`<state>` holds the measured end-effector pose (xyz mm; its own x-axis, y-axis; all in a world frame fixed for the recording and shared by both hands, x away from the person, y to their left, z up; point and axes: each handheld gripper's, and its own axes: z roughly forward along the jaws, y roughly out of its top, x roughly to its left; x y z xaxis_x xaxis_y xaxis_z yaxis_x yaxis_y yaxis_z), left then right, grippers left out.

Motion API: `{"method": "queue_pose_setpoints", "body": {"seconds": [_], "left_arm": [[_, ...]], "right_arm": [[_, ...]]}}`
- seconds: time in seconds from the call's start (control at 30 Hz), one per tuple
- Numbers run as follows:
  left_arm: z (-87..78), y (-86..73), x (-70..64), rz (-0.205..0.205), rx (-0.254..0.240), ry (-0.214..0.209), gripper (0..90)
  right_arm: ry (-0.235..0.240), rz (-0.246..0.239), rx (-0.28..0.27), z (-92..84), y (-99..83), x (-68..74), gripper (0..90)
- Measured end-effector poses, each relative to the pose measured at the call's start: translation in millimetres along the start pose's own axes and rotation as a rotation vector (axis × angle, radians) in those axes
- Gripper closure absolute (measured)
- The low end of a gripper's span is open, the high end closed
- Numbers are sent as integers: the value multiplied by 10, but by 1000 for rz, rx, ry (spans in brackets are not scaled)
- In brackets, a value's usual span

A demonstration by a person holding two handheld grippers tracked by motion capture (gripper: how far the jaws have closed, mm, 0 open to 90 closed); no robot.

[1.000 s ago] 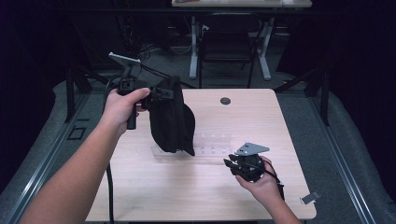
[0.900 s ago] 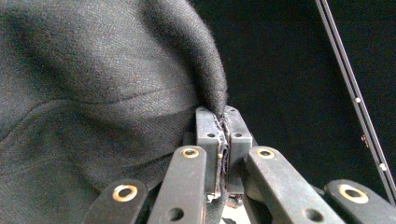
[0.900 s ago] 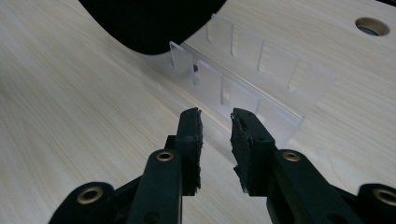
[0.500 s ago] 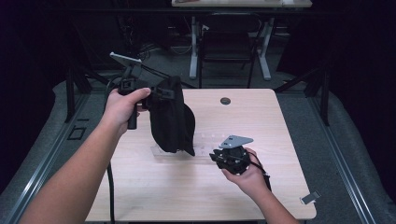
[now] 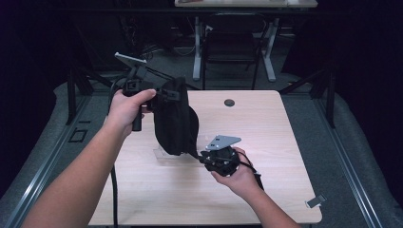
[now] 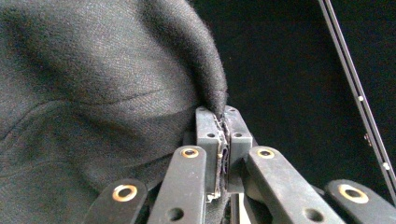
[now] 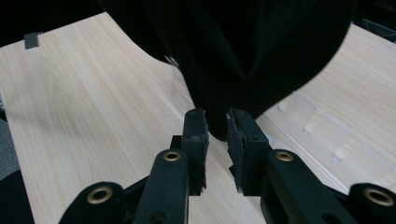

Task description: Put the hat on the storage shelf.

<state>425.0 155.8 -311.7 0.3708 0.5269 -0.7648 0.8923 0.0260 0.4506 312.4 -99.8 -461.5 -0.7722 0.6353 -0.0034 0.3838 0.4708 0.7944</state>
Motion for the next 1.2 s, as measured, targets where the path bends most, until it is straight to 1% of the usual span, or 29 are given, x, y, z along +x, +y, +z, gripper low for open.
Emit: {"method": "queue_pose_setpoints", "body": {"seconds": [0.03, 0.13, 0.23, 0.37, 0.43, 0.5, 0.6, 0.67, 0.73, 0.77, 0.8, 0.9, 1.03, 1.13, 1.2], "left_arm": [[2, 0, 0, -1, -1, 0, 881], [8, 3, -5, -6, -1, 1, 881], [14, 5, -6, -7, -1, -1, 881], [18, 2, -9, -7, -1, -2, 881], [19, 1, -11, -4, 0, 0, 881], [18, 1, -11, -5, 0, 0, 881], [20, 1, -11, -4, -1, 0, 880], [22, 2, -11, -4, -1, -1, 881], [24, 4, -9, 0, -1, -1, 881], [25, 4, -9, 0, -1, 0, 881], [27, 5, -9, -1, -2, -1, 881], [34, 7, -14, -7, -2, -2, 881], [46, 10, -18, 1, 1, -2, 881], [57, 8, -22, -2, 1, -4, 880], [65, 9, -26, -4, -1, -5, 880]], "right_arm": [[1, -9, 6, -1, 20, 12, 769], [11, -21, -2, 23, 63, 59, 778], [10, -32, -4, 52, 103, 102, 784], [8, -44, -2, 83, 144, 130, 792], [-4, -49, -2, 99, 161, 144, 799], [-9, -56, 0, 101, 178, 143, 808], [-14, -52, -2, 103, 197, 141, 814], [-9, -61, 3, 108, 210, 141, 814], [-9, -56, -1, 117, 220, 148, 814], [-10, -67, 5, 116, 226, 144, 814], [-11, -68, 9, 116, 230, 147, 814], [-14, -63, 11, 125, 235, 148, 805], [-11, -66, 15, 138, 238, 140, 805], [-10, -80, 23, 145, 235, 139, 817], [-21, -89, 23, 143, 231, 151, 828]]}}
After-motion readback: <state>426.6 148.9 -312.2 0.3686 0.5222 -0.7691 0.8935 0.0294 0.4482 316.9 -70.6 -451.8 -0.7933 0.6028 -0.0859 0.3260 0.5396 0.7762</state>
